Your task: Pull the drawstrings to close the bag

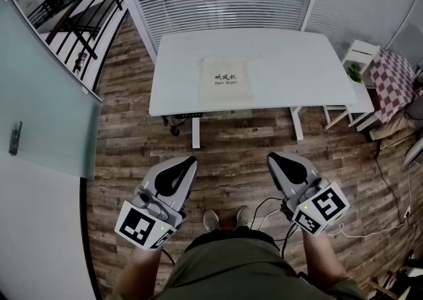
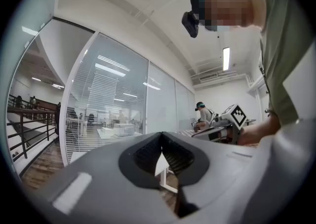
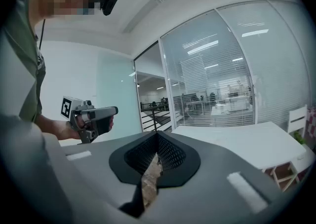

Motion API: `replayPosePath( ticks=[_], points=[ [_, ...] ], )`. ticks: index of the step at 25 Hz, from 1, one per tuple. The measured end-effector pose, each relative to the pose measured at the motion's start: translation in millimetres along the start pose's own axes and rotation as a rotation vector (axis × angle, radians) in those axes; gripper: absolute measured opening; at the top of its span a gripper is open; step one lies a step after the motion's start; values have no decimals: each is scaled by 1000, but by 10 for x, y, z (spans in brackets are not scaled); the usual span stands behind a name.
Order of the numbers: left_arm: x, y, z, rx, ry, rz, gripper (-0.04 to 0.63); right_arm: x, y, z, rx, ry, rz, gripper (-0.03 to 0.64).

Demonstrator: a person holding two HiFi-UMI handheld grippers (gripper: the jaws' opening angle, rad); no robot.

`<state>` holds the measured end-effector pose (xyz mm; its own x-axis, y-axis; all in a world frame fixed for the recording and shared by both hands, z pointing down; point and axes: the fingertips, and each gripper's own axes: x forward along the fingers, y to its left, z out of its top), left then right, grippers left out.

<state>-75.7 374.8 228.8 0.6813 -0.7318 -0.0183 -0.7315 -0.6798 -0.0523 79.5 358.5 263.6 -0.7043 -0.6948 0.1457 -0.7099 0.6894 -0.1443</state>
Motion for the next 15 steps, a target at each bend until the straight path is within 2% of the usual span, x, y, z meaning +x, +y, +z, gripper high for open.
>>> replayPosePath(
  ticks=[7,15],
  points=[
    [23,-36,-39,-6,7,9,6,-20,-26,-35,6,-6,10,9],
    [191,-199,-108,0,26,28,6,-149,-265,-91,45,-20,24,9]
  ],
)
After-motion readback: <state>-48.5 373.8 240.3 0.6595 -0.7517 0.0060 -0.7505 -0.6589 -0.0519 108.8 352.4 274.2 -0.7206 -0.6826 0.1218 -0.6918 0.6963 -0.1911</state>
